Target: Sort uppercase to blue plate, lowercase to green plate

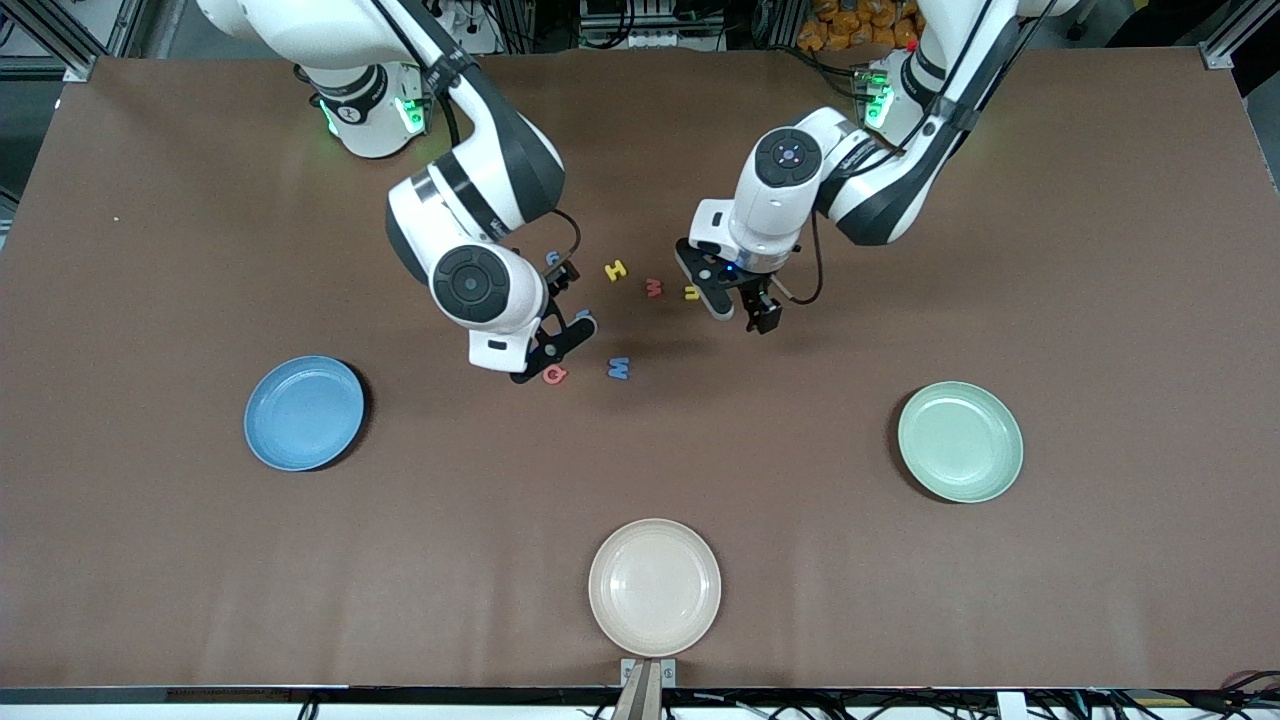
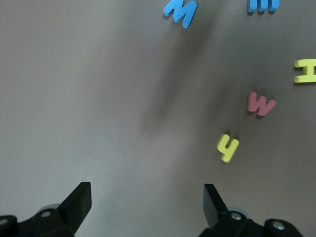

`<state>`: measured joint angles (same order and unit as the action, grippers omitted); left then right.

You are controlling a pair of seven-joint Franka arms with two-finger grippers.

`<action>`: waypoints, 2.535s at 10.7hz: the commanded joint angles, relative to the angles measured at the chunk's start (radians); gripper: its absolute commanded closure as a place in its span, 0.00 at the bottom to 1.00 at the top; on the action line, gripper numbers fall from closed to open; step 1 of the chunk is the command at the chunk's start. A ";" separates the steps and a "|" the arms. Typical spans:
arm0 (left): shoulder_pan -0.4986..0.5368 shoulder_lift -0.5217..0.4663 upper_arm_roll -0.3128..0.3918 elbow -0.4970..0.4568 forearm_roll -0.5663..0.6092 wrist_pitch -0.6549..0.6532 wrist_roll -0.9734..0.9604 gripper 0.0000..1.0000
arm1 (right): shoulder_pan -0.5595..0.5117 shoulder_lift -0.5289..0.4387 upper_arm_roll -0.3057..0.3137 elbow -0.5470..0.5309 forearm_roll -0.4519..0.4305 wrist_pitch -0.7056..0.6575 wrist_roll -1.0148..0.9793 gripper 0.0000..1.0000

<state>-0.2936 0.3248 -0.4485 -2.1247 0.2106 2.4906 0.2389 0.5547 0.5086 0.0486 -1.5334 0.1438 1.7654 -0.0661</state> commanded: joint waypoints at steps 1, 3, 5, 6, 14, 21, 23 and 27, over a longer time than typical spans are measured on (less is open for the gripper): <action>-0.028 0.045 -0.002 -0.007 0.044 0.077 -0.001 0.00 | 0.060 0.004 -0.010 -0.062 -0.154 0.135 -0.014 0.00; -0.056 0.072 -0.001 -0.009 0.044 0.094 -0.047 0.03 | 0.053 0.019 -0.009 -0.071 -0.178 0.161 -0.113 0.00; -0.082 0.094 0.001 -0.017 0.044 0.132 -0.056 0.11 | 0.033 0.007 -0.010 -0.160 -0.179 0.286 -0.239 0.00; -0.099 0.109 0.002 -0.018 0.047 0.134 -0.073 0.13 | 0.022 0.002 -0.010 -0.191 -0.179 0.336 -0.273 0.00; -0.117 0.203 -0.001 -0.009 0.351 0.145 -0.363 0.21 | -0.076 0.138 -0.009 -0.145 -0.164 0.505 -0.332 0.00; -0.119 0.224 -0.007 -0.021 0.352 0.172 -0.366 0.26 | -0.044 0.189 -0.009 -0.129 -0.164 0.546 -0.388 0.00; -0.116 0.224 -0.018 -0.023 0.351 0.179 -0.368 0.28 | -0.052 0.200 -0.010 -0.140 -0.161 0.585 -0.382 0.00; -0.119 0.244 -0.018 -0.021 0.351 0.191 -0.360 0.63 | -0.079 0.212 -0.010 -0.129 -0.164 0.611 -0.394 0.00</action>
<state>-0.4143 0.5582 -0.4632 -2.1411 0.5281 2.6591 -0.0939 0.5022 0.7169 0.0293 -1.6733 -0.0204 2.3716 -0.4453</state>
